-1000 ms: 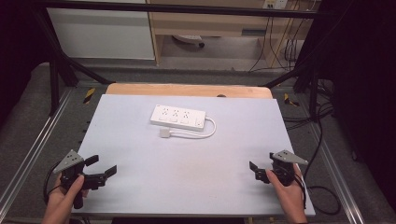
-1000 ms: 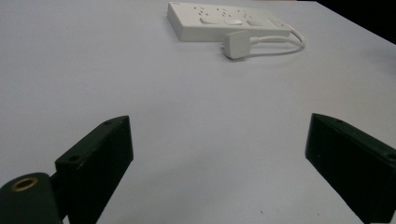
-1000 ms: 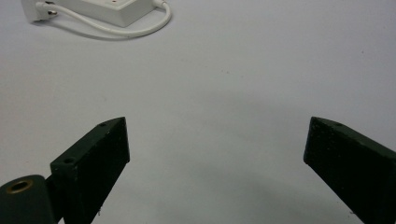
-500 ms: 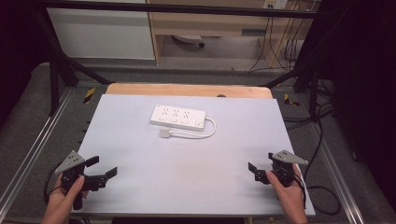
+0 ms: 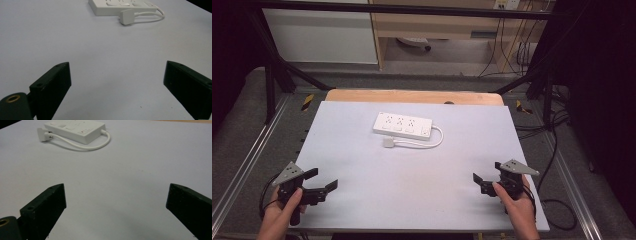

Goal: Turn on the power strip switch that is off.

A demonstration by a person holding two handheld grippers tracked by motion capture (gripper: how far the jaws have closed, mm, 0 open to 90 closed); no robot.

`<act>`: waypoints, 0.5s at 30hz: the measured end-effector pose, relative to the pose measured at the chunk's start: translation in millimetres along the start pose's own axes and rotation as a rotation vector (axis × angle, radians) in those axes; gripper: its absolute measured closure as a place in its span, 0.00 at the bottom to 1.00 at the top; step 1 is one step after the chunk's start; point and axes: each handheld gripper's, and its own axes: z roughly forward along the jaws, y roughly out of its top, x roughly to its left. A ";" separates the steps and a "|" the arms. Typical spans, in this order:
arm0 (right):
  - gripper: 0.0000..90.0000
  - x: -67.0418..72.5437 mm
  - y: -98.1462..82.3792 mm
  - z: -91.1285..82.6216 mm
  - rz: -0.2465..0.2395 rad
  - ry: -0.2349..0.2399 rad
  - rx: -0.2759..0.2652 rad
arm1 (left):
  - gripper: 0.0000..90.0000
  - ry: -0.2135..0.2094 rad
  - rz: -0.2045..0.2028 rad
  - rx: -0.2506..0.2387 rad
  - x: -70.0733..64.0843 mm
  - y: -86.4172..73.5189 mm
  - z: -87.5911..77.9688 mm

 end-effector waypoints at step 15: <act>0.05 21.8 38.5 4.6 -0.019 0.039 0.003 | 0.09 -0.010 0.008 -0.008 -0.4 -0.3 -1.6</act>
